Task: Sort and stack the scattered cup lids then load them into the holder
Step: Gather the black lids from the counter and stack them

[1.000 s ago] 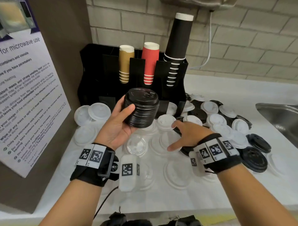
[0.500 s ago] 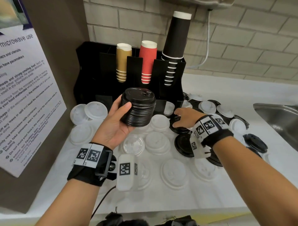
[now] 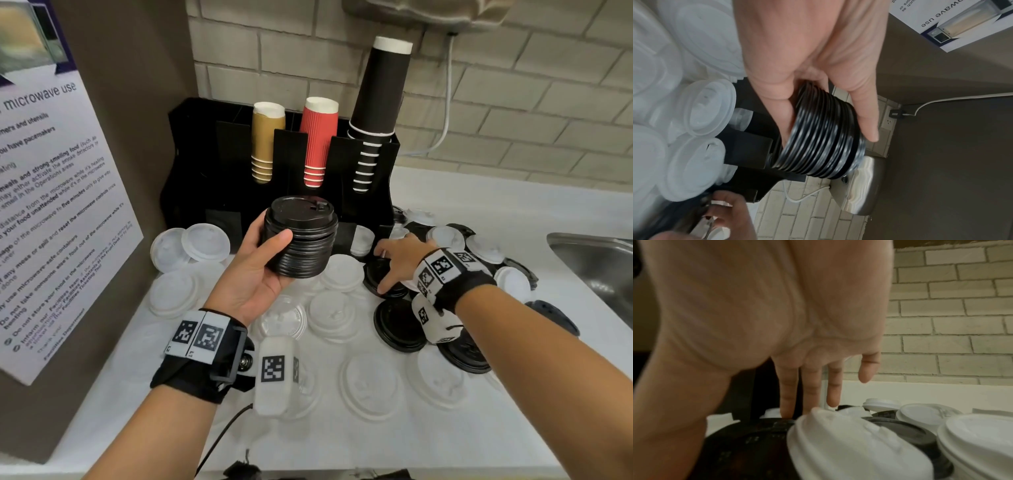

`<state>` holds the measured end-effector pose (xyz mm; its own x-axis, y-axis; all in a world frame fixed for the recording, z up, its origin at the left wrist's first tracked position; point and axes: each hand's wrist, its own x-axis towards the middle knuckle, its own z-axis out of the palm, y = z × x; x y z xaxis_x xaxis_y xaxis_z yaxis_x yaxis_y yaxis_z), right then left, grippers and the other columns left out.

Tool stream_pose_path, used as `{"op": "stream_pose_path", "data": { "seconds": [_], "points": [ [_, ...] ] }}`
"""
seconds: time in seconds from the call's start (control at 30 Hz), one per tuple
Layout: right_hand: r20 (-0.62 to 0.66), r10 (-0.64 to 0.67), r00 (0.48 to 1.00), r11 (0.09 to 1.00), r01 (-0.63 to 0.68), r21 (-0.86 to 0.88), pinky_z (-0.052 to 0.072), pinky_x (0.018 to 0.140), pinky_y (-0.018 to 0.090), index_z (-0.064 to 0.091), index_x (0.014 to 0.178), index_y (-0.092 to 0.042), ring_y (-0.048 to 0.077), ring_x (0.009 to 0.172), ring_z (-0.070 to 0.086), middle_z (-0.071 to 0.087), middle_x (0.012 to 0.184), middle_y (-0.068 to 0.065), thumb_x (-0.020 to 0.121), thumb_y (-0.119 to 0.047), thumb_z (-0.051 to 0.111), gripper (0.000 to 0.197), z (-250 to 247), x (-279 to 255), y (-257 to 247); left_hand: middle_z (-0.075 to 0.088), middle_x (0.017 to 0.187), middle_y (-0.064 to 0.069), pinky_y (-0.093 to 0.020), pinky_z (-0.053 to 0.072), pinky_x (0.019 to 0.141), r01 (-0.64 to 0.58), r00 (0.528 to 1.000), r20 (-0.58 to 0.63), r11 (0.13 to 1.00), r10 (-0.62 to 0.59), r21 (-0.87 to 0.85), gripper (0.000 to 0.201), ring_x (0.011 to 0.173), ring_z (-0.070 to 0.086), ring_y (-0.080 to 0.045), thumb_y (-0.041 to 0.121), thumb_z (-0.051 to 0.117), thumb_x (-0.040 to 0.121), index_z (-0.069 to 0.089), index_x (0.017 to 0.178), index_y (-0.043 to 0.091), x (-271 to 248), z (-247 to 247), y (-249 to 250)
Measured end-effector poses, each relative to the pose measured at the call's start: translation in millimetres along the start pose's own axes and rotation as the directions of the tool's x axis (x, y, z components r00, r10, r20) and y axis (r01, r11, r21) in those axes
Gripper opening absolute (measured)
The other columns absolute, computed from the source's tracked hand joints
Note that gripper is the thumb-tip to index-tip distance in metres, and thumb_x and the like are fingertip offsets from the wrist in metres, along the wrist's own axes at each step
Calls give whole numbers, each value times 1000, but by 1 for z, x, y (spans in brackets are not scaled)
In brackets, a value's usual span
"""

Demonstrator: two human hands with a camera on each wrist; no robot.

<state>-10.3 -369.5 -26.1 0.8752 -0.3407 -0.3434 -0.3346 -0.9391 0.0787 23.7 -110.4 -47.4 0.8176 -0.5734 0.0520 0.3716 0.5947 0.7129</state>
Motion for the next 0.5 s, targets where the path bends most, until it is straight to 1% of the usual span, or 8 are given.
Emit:
{"op": "stream_pose_path", "data": {
  "seconds": [0.07, 0.13, 0.2, 0.23, 0.27, 0.33, 0.4, 0.5],
  "points": [
    [-56, -29, 998, 995, 34, 89, 30, 104, 47, 44, 132, -36, 23, 127, 40, 55, 128, -5, 64, -51, 80, 78, -4, -2, 5, 59, 135, -7, -37, 58, 78, 5, 1000, 17, 1000, -5, -2, 71, 116, 64, -24, 17, 71, 74, 47, 140, 25, 0, 0, 0],
    [-105, -47, 993, 958, 75, 278, 38, 99, 36, 49, 126, -36, 18, 115, 49, 56, 125, -7, 64, -47, 82, 71, -10, -5, 14, 56, 139, -7, -37, 58, 79, 8, 1000, 27, 1000, -8, -9, 68, 117, 63, -24, 13, 66, 79, 45, 142, 26, 1, 0, 0],
    [-158, -70, 985, 878, 136, 459, 41, 83, 21, 51, 120, -35, 11, 100, 51, 55, 119, -8, 66, -40, 84, 63, -15, -9, 22, 58, 136, -7, -36, 58, 79, 16, 999, 36, 1000, -16, -2, 65, 116, 64, -24, 9, 59, 83, 42, 145, 22, 2, 0, -1],
    [-184, -76, 980, 842, 161, 515, 39, 75, 15, 51, 118, -34, 10, 96, 51, 54, 116, -8, 68, -37, 84, 60, -17, -10, 24, 61, 132, -7, -35, 58, 78, 20, 999, 41, 1000, -20, 7, 65, 114, 65, -23, 8, 57, 83, 41, 145, 20, 3, 0, -1],
    [-205, -77, 976, 809, 181, 559, 37, 70, 13, 51, 117, -32, 10, 95, 52, 53, 112, -7, 70, -34, 83, 57, -18, -11, 26, 64, 128, -6, -34, 58, 78, 22, 999, 47, 1000, -23, 16, 65, 113, 66, -22, 7, 57, 83, 41, 145, 19, 3, 1, -1],
    [-243, -68, 968, 739, 213, 639, 39, 67, 12, 51, 118, -28, 13, 91, 56, 53, 103, -7, 74, -28, 81, 53, -23, -13, 25, 66, 125, -5, -34, 58, 77, 25, 998, 52, 999, -27, 27, 65, 111, 67, -22, 7, 57, 83, 41, 145, 17, 3, 3, -2],
    [-293, -48, 955, 654, 252, 714, 42, 61, 12, 50, 119, -25, 9, 83, 59, 55, 99, -5, 77, -23, 79, 51, -26, -20, 21, 65, 126, -5, -34, 58, 78, 23, 998, 55, 999, -25, 23, 66, 111, 67, -22, 6, 60, 82, 42, 144, 18, 2, 4, -2],
    [-394, -54, 917, 487, 369, 792, 44, 55, 6, 52, 120, -24, 4, 76, 61, 57, 98, -6, 82, -19, 74, 45, -31, -37, 8, 63, 129, -5, -36, 58, 77, 18, 998, 61, 1000, -19, 20, 68, 113, 66, -24, 7, 65, 78, 46, 141, 23, 3, 6, -2]
  ]
}}
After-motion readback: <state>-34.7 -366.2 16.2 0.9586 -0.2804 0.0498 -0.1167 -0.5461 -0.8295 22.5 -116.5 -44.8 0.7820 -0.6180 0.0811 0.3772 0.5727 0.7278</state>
